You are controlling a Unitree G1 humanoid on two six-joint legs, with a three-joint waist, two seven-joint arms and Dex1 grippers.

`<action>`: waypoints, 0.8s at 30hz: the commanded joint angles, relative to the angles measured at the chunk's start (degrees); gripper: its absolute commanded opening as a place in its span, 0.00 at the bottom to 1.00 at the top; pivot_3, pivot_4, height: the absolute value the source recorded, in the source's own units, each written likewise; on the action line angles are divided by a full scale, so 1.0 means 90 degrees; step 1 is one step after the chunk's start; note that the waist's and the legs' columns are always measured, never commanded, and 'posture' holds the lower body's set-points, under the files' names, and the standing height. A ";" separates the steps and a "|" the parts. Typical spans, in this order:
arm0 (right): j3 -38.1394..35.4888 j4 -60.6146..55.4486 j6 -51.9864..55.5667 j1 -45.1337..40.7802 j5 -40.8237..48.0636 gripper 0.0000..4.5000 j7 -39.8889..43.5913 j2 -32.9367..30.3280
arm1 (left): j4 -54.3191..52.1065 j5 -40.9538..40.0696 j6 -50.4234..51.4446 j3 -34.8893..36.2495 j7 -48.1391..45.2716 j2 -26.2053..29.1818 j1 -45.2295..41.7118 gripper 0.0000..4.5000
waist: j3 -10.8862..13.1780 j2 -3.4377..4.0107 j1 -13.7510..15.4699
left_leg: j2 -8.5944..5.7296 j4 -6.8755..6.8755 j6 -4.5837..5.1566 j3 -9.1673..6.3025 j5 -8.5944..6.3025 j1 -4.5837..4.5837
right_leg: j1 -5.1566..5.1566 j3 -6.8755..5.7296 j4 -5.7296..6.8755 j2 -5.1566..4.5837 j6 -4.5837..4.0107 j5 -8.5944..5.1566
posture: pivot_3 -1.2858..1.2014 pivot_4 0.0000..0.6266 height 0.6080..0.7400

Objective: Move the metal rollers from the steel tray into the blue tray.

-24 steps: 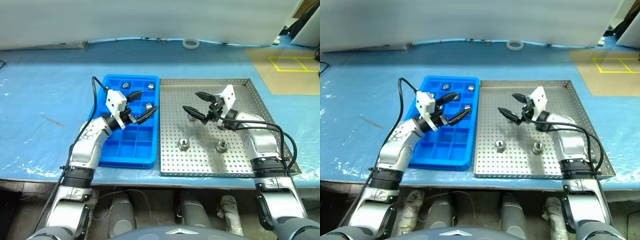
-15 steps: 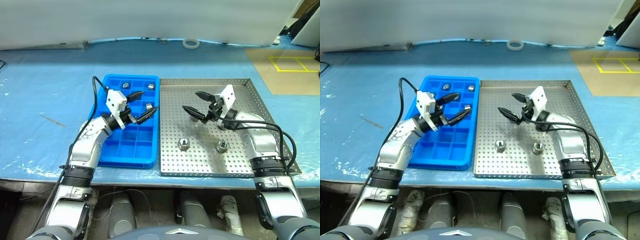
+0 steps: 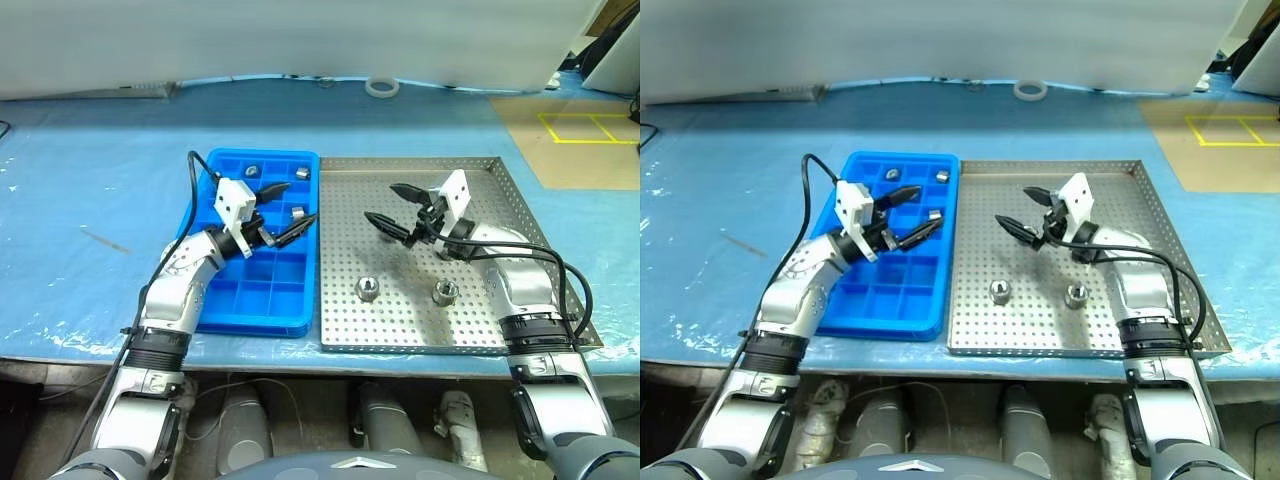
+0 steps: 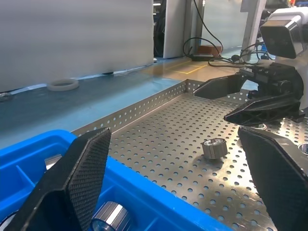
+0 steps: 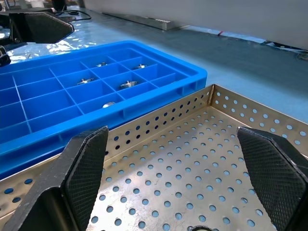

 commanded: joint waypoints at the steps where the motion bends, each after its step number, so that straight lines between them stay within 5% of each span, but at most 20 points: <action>1: -0.0098 -0.0326 -0.0019 0.0018 0.0091 1.00 0.0020 -0.0051 | 0.0020 0.0156 -0.0050 -0.0098 0.0009 0.0027 -0.0154 0.99 | 0.0000 0.0000 0.0000 | 0.0000 0.0000 0.0000 0.0000 0.0000 0.0000 | 0.0000 0.0000 0.0000 0.0000 0.0000 0.0000 | 0.46 0.24 1.00; 17: -0.0282 -0.0612 0.0103 0.0214 0.0153 1.00 -0.0134 -0.0225 | 0.0301 0.0102 0.0294 -0.0306 -0.0413 0.0018 -0.0409 0.99 | 0.0000 0.0000 -0.0016 | 0.0000 0.0001 0.0000 0.0000 0.0000 0.0000 | 0.0000 0.0001 0.0001 0.0000 0.0000 0.0000 | 0.44 0.24 1.00; 24: -0.0564 -0.1204 0.0341 0.0763 0.0223 1.00 -0.0409 -0.0451 | 0.1125 0.0248 0.0491 -0.0431 -0.0618 -0.0153 -0.1266 0.99 | 0.0000 0.0000 -0.0040 | -0.0004 0.0006 0.0002 0.0002 -0.0001 0.0000 | 0.0003 0.0006 0.0000 0.0001 0.0000 0.0000 | 0.39 0.24 1.00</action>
